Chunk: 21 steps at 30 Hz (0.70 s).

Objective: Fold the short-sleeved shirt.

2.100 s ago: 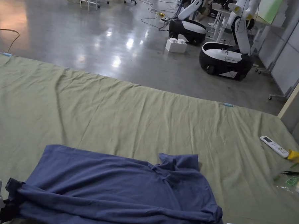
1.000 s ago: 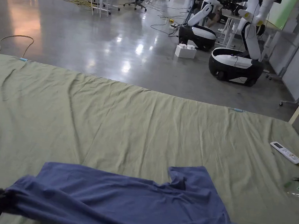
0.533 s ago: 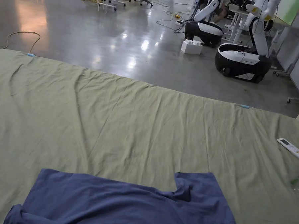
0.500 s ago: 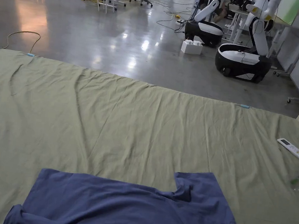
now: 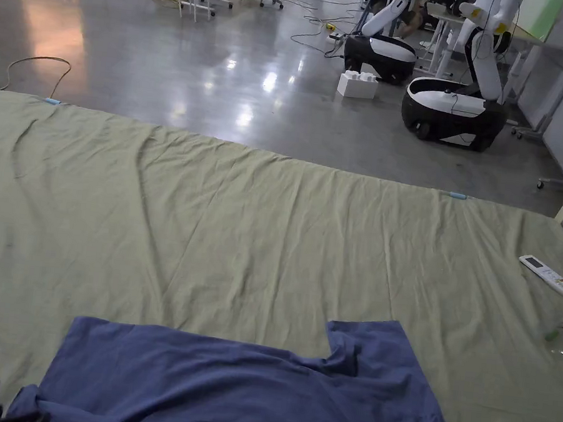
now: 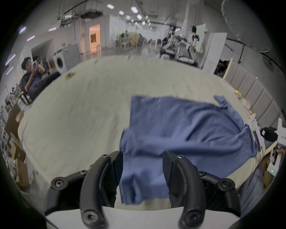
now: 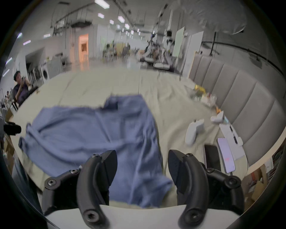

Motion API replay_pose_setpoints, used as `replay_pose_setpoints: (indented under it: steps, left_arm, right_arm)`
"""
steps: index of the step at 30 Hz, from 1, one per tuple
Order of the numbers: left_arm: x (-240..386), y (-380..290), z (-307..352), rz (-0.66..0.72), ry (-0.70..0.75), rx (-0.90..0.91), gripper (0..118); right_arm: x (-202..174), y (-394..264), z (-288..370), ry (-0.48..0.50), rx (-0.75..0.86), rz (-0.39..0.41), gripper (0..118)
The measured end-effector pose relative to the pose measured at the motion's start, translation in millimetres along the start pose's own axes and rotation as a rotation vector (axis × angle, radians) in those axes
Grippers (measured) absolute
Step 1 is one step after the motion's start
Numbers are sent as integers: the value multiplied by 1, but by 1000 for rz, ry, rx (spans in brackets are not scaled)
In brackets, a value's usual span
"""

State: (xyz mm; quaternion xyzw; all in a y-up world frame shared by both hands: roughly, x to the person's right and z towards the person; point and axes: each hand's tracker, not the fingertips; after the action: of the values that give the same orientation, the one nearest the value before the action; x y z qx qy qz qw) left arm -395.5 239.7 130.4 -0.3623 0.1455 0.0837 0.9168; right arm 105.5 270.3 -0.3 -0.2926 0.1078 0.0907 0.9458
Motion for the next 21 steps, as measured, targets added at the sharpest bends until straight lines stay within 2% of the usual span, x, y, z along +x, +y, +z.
replay_pose_setpoints:
  steps: [5,8,11,13,14,15,16,17,18,21]
  left_arm:
    - [35,32,10,-60,46,215,54]
    - [52,46,19,-44,62,339,53]
    - [69,55,30,-24,66,439,47]
    - [78,59,34,-34,87,489,46]
    - [82,60,37,-40,100,514,43]
    - [86,61,39,-49,114,532,35]
    - [89,61,41,-59,123,544,23]
    - [91,62,43,-62,130,569,17]
    - [92,62,46,-53,132,584,15]
    - [92,65,53,-26,116,612,6]
  right_arm:
    - [-22,36,5,-9,218,-37,75]
    - [-41,52,10,-9,338,-54,72]
    - [-50,63,10,-14,413,-52,45]
    - [-64,68,13,-18,464,-52,38]
    - [-67,71,12,-22,476,-50,31]
    - [-71,73,13,-25,505,-29,23]
    - [-75,75,15,-25,533,-4,20]
    - [-79,77,17,-23,570,37,16]
    - [-80,77,18,-27,600,36,7]
    - [-84,79,21,-24,607,31,3]
